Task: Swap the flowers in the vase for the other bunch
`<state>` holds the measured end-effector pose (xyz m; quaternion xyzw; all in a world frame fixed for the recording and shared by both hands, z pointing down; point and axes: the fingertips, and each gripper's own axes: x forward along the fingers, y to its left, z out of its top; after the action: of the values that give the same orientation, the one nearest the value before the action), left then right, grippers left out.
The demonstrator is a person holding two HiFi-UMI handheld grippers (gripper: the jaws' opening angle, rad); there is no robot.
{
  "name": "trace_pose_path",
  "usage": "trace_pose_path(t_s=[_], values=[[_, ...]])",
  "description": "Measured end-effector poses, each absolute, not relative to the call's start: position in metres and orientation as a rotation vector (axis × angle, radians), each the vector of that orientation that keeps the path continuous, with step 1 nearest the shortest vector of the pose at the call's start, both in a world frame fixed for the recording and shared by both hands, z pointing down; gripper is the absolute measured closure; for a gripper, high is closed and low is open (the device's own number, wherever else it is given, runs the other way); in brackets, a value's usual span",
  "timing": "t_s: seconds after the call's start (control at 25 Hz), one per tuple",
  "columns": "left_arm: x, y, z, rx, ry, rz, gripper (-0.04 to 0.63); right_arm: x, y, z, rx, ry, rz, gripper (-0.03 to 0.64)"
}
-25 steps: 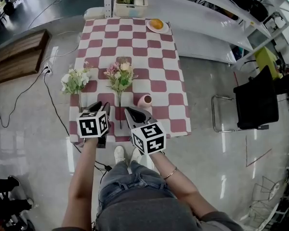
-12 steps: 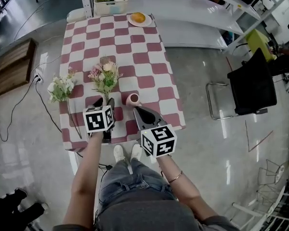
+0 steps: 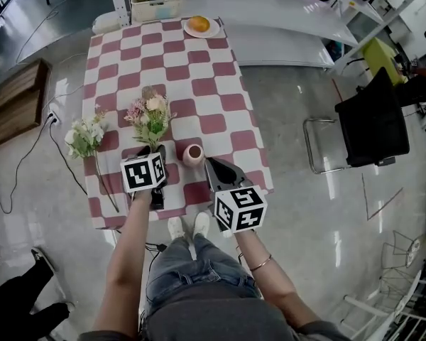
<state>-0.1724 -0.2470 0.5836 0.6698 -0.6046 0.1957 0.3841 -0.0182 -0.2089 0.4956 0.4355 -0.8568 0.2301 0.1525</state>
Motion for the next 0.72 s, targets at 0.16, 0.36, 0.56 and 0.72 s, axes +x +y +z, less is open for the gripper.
trace_pose_path(t_s=[0.16, 0.36, 0.56, 0.72], values=[[-0.177, -0.252, 0.588, 1.682, -1.545, 0.512, 0.468, -0.017, -0.216, 0.501, 1.25, -2.441, 0.675, 0.606], [-0.176, -0.257, 0.591, 1.689, -1.53, 0.518, 0.491, -0.015, -0.221, 0.508, 1.249, -2.426, 0.705, 0.606], [-0.177, -0.257, 0.586, 1.704, -1.514, 0.496, 0.528, -0.012, -0.221, 0.51, 1.263, -2.416, 0.726, 0.607], [-0.178, -0.258, 0.577, 1.72, -1.521, 0.453, 0.538, -0.007, -0.221, 0.507, 1.275, -2.415, 0.719, 0.606]])
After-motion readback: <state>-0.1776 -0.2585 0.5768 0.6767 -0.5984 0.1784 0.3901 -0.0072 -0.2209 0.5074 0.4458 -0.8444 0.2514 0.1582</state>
